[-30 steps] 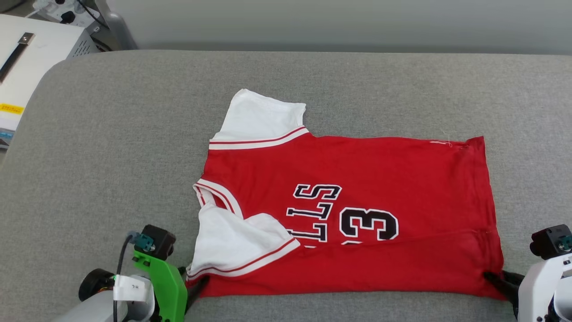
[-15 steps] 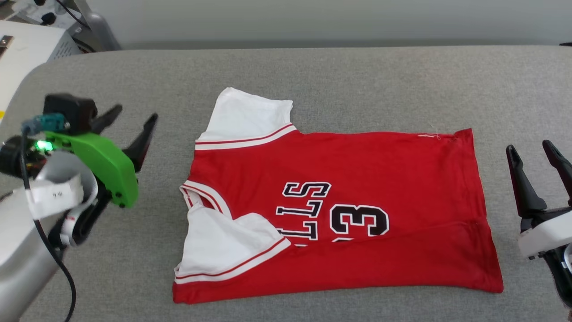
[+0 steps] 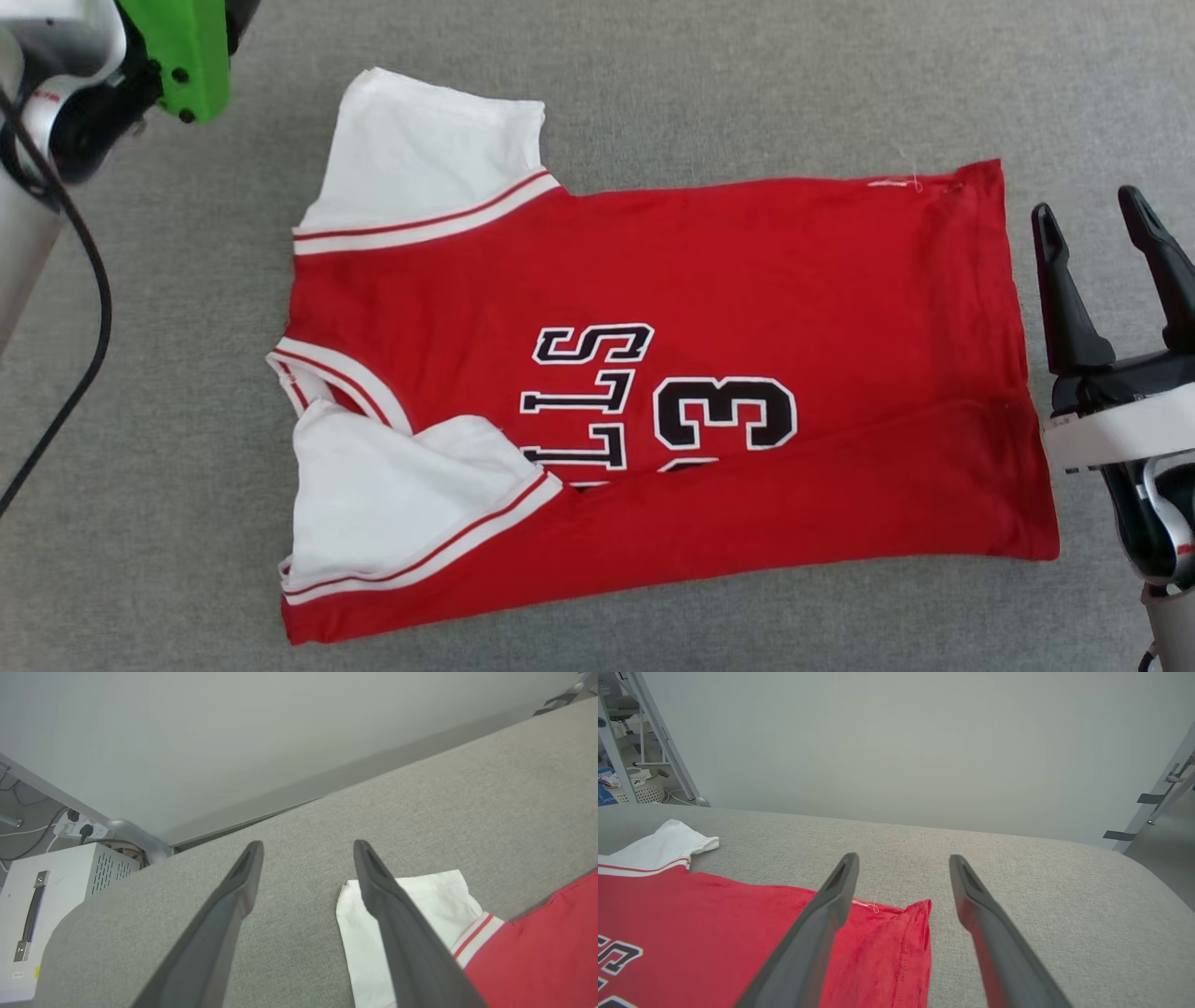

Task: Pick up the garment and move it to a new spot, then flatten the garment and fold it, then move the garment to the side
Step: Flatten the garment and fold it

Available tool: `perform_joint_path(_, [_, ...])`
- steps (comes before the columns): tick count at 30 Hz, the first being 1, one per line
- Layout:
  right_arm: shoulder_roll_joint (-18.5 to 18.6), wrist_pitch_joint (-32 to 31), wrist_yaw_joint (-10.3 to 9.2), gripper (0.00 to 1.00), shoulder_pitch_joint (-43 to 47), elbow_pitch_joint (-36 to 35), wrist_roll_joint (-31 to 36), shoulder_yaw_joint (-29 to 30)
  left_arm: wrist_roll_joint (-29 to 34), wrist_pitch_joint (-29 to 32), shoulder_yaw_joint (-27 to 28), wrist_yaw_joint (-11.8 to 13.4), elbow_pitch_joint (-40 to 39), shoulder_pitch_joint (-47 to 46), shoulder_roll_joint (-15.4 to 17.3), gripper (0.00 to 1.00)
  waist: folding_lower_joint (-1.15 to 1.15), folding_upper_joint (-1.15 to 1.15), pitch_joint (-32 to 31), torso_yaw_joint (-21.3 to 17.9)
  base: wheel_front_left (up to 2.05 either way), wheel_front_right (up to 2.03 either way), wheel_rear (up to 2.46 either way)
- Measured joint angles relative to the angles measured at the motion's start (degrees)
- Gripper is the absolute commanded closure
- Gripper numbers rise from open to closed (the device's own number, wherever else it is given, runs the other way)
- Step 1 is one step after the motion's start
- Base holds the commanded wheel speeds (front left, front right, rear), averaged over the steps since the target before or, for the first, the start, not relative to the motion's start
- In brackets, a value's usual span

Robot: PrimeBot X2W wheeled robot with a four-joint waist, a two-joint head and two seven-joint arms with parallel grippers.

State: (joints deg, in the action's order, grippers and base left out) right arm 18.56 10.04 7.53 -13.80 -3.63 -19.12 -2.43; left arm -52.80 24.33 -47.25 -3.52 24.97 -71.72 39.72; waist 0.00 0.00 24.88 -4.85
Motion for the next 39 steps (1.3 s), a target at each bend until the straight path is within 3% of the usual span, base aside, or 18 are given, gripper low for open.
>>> perform_joint_path(7, [0.01,1.12,0.0,0.0,-2.96,1.14,-0.05,-1.34,-4.28,17.73,-3.61,-2.31,7.12,-5.85,-2.99,0.0,0.01,0.0,5.93,-2.23,0.0,0.0,0.0])
perform_joint_path(17, [0.1,2.8,0.0,0.0,-5.09,4.22,-0.63,-2.32,-4.38,23.64,-6.66,-3.09,11.38,-7.42,-2.53,0.0,0.0,0.0,10.95,-5.42,0.0,0.0,0.0])
perform_joint_path(18, [0.22,2.86,0.0,0.0,-5.2,4.39,-0.76,-2.3,-4.54,23.79,-6.65,-3.16,11.37,-7.64,-2.47,0.93,0.0,0.0,11.15,-5.58,0.0,0.0,0.0])
perform_joint_path(19, [0.38,2.87,0.0,0.0,-5.32,4.76,-0.77,-2.27,-4.61,23.8,-6.7,-3.31,11.39,-7.76,-2.29,1.0,0.0,0.0,11.26,-5.72,0.0,0.0,0.0])
perform_joint_path(26, [3.54,3.24,0.0,0.0,-8.34,5.42,-0.82,-1.82,-4.66,18.5,-8.15,-3.67,11.06,-6.57,-2.8,1.0,0.0,0.0,9.32,-5.27,0.0,0.0,0.0])
perform_joint_path(29, [6.86,-0.25,0.0,0.0,-10.54,5.25,-1.03,-2.86,-4.65,15.33,-8.64,-3.76,10.23,-4.72,-3.01,1.0,0.01,0.0,7.55,-4.53,0.0,0.0,0.0])
perform_joint_path(39, [20.56,-30.11,0.0,0.0,-21.12,6.19,-13.38,-16.28,-4.66,5.63,-11.12,-3.8,0.36,-0.41,-1.86,1.0,0.0,0.0,1.7,-0.49,0.0,0.0,0.0])
